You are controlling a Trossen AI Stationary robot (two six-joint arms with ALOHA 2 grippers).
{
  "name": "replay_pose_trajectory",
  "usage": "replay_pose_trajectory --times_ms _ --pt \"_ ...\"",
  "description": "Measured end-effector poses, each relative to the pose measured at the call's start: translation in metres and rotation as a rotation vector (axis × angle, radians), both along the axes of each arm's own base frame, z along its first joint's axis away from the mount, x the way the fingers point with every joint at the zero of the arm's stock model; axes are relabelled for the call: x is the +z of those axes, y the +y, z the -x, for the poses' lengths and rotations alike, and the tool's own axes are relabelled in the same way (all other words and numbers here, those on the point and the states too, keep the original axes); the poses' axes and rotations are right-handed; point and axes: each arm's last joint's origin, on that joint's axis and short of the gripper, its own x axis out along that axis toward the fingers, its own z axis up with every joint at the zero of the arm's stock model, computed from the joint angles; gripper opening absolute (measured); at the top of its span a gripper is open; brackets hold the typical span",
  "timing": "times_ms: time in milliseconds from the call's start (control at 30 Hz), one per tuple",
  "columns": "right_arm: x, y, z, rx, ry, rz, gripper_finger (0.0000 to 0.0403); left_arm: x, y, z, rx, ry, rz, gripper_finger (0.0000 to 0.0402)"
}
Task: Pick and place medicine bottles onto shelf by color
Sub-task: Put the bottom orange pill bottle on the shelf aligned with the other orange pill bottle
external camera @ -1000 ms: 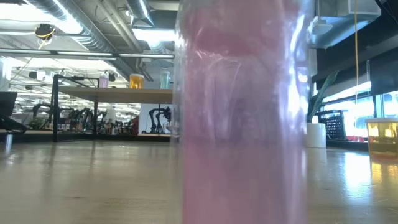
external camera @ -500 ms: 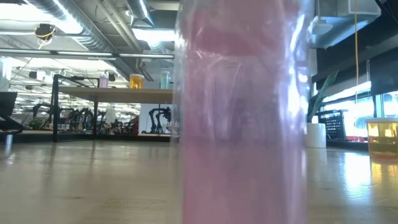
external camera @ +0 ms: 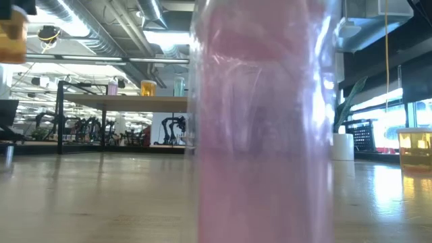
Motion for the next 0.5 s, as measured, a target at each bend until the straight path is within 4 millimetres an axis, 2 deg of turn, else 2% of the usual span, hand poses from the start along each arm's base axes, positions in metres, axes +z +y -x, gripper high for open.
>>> replay_pose_trajectory --times_ms 267,500 --pt "0.0 -0.005 0.0 -0.172 -0.019 0.085 0.002 0.012 0.031 0.011 -0.009 -0.068 -0.016 0.019" --pt "0.0 -0.017 -0.001 -0.226 -0.019 0.117 0.002 0.014 0.05 0.008 -0.019 -0.045 -0.043 0.0191"
